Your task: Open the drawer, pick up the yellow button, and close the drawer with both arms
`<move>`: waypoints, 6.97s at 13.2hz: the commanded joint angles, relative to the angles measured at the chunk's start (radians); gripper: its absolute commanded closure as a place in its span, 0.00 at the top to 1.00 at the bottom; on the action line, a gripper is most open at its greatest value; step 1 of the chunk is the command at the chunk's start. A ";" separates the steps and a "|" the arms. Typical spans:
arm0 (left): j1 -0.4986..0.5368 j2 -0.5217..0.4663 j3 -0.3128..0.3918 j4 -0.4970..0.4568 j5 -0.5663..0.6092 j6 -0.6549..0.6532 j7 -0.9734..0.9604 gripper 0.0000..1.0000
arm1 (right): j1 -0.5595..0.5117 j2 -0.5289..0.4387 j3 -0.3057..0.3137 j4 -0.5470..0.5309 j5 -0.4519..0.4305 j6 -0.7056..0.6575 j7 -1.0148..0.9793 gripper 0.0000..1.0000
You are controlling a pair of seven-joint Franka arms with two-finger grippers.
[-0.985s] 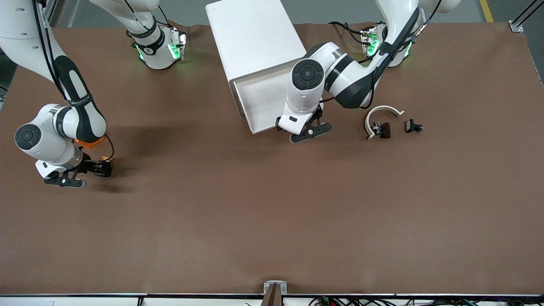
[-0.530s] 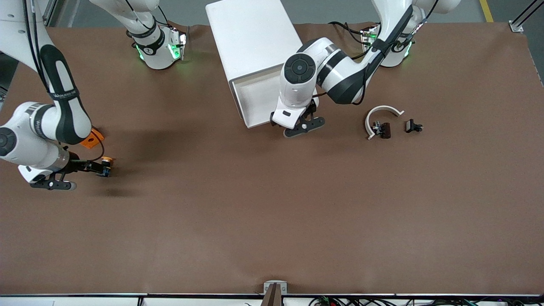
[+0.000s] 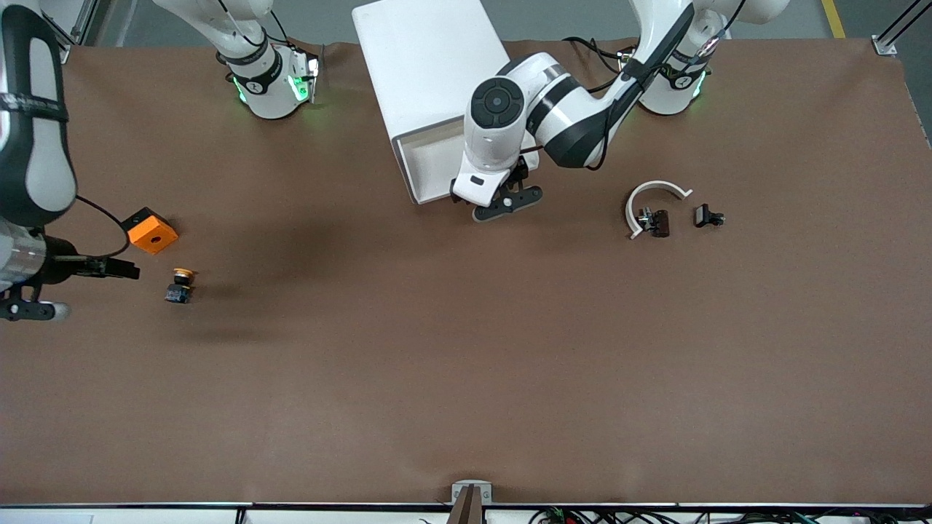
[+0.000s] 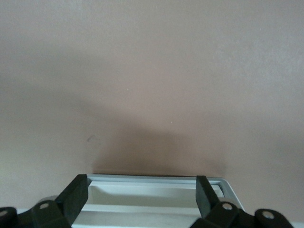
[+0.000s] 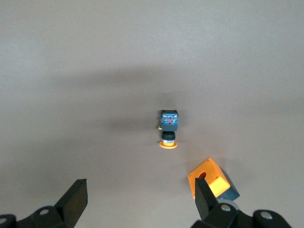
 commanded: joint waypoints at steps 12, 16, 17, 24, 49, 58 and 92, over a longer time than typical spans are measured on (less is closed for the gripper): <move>-0.139 0.013 -0.008 0.007 -0.043 -0.006 -0.146 1.00 | 0.137 -0.243 0.000 0.011 0.008 -0.170 0.082 1.00; -0.176 0.013 -0.008 0.016 -0.075 -0.003 -0.166 1.00 | 0.180 -0.238 0.000 0.034 -0.029 -0.213 0.184 1.00; -0.179 0.013 -0.008 0.021 -0.089 -0.002 -0.169 1.00 | 0.187 -0.235 0.000 0.054 -0.050 -0.242 0.186 1.00; -0.185 0.015 -0.008 0.035 -0.131 0.001 -0.160 1.00 | 0.174 -0.232 -0.010 0.105 -0.045 -0.265 0.146 1.00; 0.848 -0.506 0.011 -0.143 -0.040 -0.384 1.211 1.00 | 0.145 -0.437 -0.011 0.025 -0.009 -0.308 0.145 1.00; 0.878 -0.700 0.011 -0.084 -0.058 -0.552 1.262 1.00 | 0.145 -0.431 -0.011 0.039 -0.008 -0.296 0.141 1.00; 0.534 -0.430 0.328 0.193 -0.006 -0.520 1.247 1.00 | 0.137 -0.437 -0.004 0.036 0.008 -0.290 0.143 1.00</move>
